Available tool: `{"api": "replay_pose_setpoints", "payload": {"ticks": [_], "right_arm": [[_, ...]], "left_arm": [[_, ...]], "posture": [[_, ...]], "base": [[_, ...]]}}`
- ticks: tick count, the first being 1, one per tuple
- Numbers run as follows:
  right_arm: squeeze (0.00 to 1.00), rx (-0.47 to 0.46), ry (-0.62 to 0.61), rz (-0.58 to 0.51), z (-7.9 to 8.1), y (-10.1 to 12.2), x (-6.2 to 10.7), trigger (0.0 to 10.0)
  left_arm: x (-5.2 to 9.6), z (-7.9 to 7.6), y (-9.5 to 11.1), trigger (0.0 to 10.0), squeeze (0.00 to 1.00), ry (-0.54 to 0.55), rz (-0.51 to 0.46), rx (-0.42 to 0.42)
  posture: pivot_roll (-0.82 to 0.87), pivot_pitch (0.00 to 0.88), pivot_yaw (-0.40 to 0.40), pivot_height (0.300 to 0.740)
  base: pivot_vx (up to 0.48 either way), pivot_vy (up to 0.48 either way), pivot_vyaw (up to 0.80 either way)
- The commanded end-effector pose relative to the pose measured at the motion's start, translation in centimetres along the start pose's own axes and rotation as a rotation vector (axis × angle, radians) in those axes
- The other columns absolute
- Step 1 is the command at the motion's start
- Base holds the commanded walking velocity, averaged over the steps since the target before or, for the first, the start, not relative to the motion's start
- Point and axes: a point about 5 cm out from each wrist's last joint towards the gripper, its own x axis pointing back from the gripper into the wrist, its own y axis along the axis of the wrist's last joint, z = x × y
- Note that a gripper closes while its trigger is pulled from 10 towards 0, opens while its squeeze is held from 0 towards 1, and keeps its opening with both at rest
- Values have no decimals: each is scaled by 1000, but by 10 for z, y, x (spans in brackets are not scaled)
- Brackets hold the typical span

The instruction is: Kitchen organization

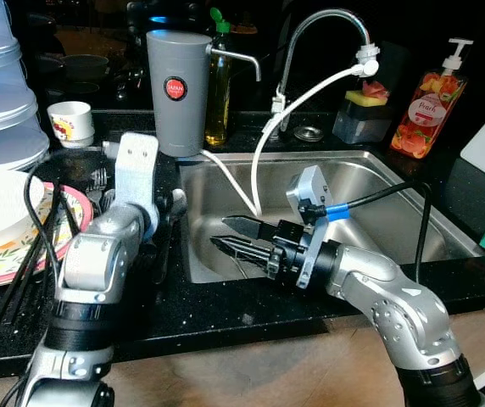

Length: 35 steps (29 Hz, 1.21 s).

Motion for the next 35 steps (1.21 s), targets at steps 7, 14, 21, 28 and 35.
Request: {"api": "replay_pose_setpoints", "payload": {"ticks": [7, 14, 21, 28, 35], "right_arm": [[0, 8, 13, 3, 2, 3, 2, 10000], [0, 7, 14, 4, 2, 3, 2, 10000], [0, 6, 15, 5, 2, 2, 2, 10000], [0, 7, 18, 7, 2, 2, 2, 10000], [0, 6, 20, 7, 2, 2, 1, 10000]], "left_arm": [[4, -22, 2, 10000, 0, -130, -35, -27], [6, -25, -4, 10000, 0, -147, 16, -46], [7, -23, -3, 10000, 0, -132, 17, -44], [6, -20, -6, 10000, 0, -110, 40, -50], [6, -18, -12, 10000, 0, -98, 78, -60]], "posture": [[-50, 32, -44, 740], [-50, 32, -44, 740], [-50, 32, -44, 740], [-50, 33, -45, 740], [-50, 32, -45, 740]], "base": [[0, 0, 0], [0, 0, 0], [0, 0, 0], [0, 0, 0], [0, 0, 0]]}}
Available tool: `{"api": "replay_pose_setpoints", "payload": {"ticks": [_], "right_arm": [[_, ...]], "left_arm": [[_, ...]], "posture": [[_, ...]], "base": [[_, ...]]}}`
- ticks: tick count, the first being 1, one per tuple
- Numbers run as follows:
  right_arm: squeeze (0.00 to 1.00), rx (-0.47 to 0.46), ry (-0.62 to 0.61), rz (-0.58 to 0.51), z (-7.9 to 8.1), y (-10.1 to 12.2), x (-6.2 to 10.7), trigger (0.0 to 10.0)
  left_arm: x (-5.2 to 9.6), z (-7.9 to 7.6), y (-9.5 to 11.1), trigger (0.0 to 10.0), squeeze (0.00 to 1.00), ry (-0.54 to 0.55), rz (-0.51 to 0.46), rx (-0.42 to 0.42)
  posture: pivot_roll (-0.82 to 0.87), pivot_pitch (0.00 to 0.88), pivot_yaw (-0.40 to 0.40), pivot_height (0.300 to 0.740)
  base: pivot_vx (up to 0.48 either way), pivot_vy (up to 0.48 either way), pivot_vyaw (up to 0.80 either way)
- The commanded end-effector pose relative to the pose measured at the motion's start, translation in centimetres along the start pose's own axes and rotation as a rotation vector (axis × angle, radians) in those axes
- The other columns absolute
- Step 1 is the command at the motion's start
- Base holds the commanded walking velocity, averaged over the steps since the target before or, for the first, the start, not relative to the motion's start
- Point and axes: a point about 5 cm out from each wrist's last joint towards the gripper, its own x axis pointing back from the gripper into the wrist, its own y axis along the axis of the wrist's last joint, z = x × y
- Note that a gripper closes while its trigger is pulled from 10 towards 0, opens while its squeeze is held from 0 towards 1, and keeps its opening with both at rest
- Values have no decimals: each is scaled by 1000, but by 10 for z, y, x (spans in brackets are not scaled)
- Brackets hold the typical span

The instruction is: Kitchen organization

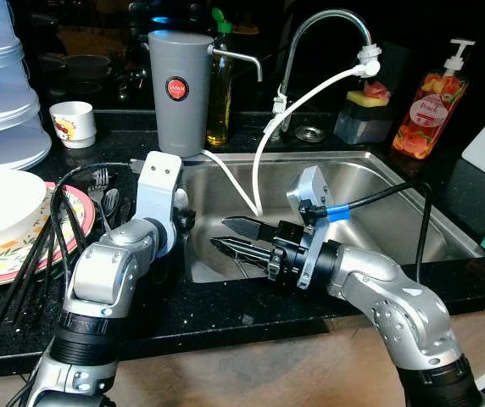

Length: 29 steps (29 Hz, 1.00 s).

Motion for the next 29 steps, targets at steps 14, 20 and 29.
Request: {"api": "replay_pose_setpoints", "payload": {"ticks": [14, 20, 29], "right_arm": [[0, 7, 15, 10, 2, 2, 2, 10000], [0, 7, 16, 11, 2, 3, 2, 10000], [0, 8, 12, 9, 0, 4, 1, 10000]], "left_arm": [[0, 3, -20, 10000, 0, 24, 133, -38], [0, 2, -22, 10000, 0, 22, 150, -47], [1, 5, -20, 0, 0, 25, 152, -46]], "posture": [[-53, 32, -48, 740], [-54, 36, -48, 740], [-50, 45, -50, 740]], "base": [[0, 0, 0], [0, 0, 0], [0, 0, 0]]}}
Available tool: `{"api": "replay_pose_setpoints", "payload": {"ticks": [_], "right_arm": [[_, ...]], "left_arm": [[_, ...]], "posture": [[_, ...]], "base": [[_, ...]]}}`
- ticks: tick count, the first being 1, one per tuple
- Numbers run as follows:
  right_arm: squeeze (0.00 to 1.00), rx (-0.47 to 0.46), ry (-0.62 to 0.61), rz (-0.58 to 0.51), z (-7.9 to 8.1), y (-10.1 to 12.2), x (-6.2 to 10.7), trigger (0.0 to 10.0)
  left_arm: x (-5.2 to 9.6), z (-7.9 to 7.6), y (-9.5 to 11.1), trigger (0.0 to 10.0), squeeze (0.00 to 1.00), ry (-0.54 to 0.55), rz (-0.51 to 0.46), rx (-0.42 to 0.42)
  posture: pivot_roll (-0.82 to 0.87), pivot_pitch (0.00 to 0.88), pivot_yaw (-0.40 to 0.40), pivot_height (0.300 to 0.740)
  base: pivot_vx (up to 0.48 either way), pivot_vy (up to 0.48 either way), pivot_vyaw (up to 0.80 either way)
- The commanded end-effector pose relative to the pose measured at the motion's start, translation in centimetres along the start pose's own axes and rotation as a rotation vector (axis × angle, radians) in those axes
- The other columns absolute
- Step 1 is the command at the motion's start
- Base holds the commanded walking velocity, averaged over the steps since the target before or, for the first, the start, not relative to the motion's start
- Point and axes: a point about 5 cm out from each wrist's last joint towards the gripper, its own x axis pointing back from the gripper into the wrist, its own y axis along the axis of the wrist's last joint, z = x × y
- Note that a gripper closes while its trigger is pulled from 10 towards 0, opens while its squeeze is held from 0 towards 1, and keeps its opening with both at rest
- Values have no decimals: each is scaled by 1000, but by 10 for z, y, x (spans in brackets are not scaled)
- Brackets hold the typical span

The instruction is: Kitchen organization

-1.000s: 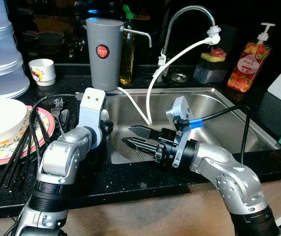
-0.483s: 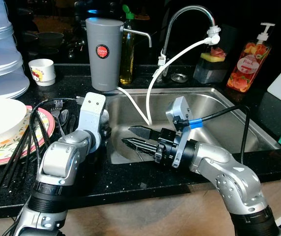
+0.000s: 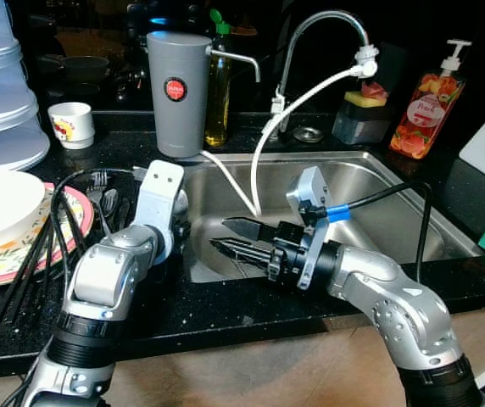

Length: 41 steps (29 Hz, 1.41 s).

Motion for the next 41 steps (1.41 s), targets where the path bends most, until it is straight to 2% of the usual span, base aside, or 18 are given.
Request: {"api": "replay_pose_setpoints", "payload": {"ticks": [1, 13, 18, 20, 23, 25, 30, 33, 40, 41], "right_arm": [[0, 8, 8, 4, 0, 4, 1, 10000], [0, 10, 0, -5, -2, 5, 1, 10000], [0, 10, -2, -8, -2, 6, 0, 10000], [0, 10, -4, -15, -2, 7, 1, 10000], [0, 0, -8, -31, -3, 9, 1, 10000], [0, -15, -14, -53, -4, 12, 1, 10000], [0, -17, -14, -59, -4, 13, 1, 10000], [0, -15, -12, -63, -4, 15, 1, 10000], [0, -22, -11, -79, -4, 17, 1, 10000], [0, -36, -27, -116, -6, 22, 1, 10000]], "left_arm": [[-2, 2, -12, 0, 0, -3, 66, 0], [0, 12, -9, 0, 0, 35, 51, 12], [2, 17, -1, 0, 0, 62, 14, 27], [6, 20, 15, 0, 0, 71, -76, 68], [10, 21, 31, 0, 0, 56, -156, 105], [17, 24, 48, 0, 0, 53, -286, 112], [21, 25, 55, 0, 0, 28, -326, 144], [28, 20, 65, 0, 0, -34, -368, 176], [31, 19, 69, 0, 0, -53, -400, 166], [33, 20, 74, 0, 0, -90, -461, 233]], "posture": [[-50, 45, -50, 740], [-47, 46, -47, 740], [-46, 47, -46, 740], [-45, 52, -46, 740], [-43, 46, -46, 740], [-42, 46, -45, 740], [-39, 45, -45, 740], [-38, 47, -44, 740], [-37, 48, -42, 740], [-36, 47, -42, 740]], "base": [[0, 0, 0], [0, 0, 0], [0, 0, 0], [0, 0, 0], [0, 0, 0], [0, 0, 0], [0, 0, 0], [0, 0, 0], [0, 0, 0], [0, 0, 0]]}}
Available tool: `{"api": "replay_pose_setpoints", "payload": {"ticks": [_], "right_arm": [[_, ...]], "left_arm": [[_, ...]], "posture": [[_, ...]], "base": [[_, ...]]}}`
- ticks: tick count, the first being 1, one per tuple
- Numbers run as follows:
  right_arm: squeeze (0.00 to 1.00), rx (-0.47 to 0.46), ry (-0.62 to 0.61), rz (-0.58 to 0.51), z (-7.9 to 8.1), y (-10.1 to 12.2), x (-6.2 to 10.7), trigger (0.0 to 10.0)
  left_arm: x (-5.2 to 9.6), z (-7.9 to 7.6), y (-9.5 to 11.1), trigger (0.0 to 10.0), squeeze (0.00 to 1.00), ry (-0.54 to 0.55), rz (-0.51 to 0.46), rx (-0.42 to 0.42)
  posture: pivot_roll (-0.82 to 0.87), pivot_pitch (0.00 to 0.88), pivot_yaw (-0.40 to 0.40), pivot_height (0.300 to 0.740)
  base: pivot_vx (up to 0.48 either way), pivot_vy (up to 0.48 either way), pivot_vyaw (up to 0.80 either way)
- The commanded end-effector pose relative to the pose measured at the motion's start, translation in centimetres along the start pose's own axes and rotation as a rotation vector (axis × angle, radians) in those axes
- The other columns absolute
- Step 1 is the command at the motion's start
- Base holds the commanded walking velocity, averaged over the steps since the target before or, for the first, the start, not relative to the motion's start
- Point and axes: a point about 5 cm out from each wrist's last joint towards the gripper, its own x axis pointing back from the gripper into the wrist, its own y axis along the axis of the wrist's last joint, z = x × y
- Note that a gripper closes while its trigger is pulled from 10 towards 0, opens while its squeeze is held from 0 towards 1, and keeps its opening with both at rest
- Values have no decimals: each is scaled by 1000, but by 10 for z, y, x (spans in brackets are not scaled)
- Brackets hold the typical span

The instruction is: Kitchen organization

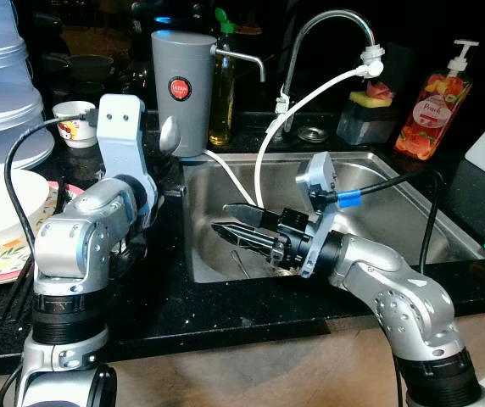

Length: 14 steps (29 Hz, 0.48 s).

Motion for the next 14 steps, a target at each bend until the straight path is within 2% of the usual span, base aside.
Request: {"api": "replay_pose_setpoints", "payload": {"ticks": [1, 2, 3, 4, 6, 7, 8, 9, 10, 11, 14], "right_arm": [[0, -17, -13, -46, -2, 8, 1, 10000], [0, -25, -21, -66, -3, 10, 1, 10000], [0, -38, -50, -103, -6, 14, 0, 10000], [0, -38, -50, -103, -6, 14, 0, 10000], [0, -63, -135, -156, -16, 18, -1, 10000], [0, -77, -179, -180, -20, 19, -1, 10000], [0, -77, -179, -180, -20, 19, -1, 10000], [0, -92, -212, -211, -23, 22, -1, 10000], [0, -129, -249, -269, -26, 27, -2, 10000], [0, -129, -249, -269, -26, 27, -2, 10000], [0, -179, -263, -328, -27, 32, -3, 10000]], "left_arm": [[1, -3, 6, 0, 0, -36, -63, 62], [1, -4, 8, 0, 0, -55, -86, 105], [4, -12, 10, 0, 0, -153, -109, 111], [4, -12, 10, 0, 0, -153, -109, 111], [9, -27, 8, 0, 0, -264, -123, 26], [9, -25, 8, 0, 0, -198, -160, -68], [9, -25, 8, 0, 0, -198, -160, -68], [9, -20, 5, 0, 0, -126, -179, -274], [12, -19, 1, 0, 0, -97, -207, -431], [12, -19, 1, 0, 0, -97, -207, -431], [19, -23, 9, 0, 0, -139, -273, -338]], "posture": [[-36, 47, -42, 740], [-36, 47, -42, 740], [-39, 45, -40, 740], [-39, 45, -40, 740], [-36, 44, -39, 740], [-38, 43, -37, 740], [-38, 43, -37, 740], [-40, 42, -35, 740], [-43, 41, -32, 740], [-43, 41, -32, 740], [-40, 39, -32, 740]], "base": [[0, 0, 0], [0, 0, 0], [0, 0, 0], [0, 0, 0], [0, 0, 0], [0, 0, 0], [0, 0, 0], [0, 0, 0], [0, 0, 0], [0, 0, 0], [0, 0, 0]]}}
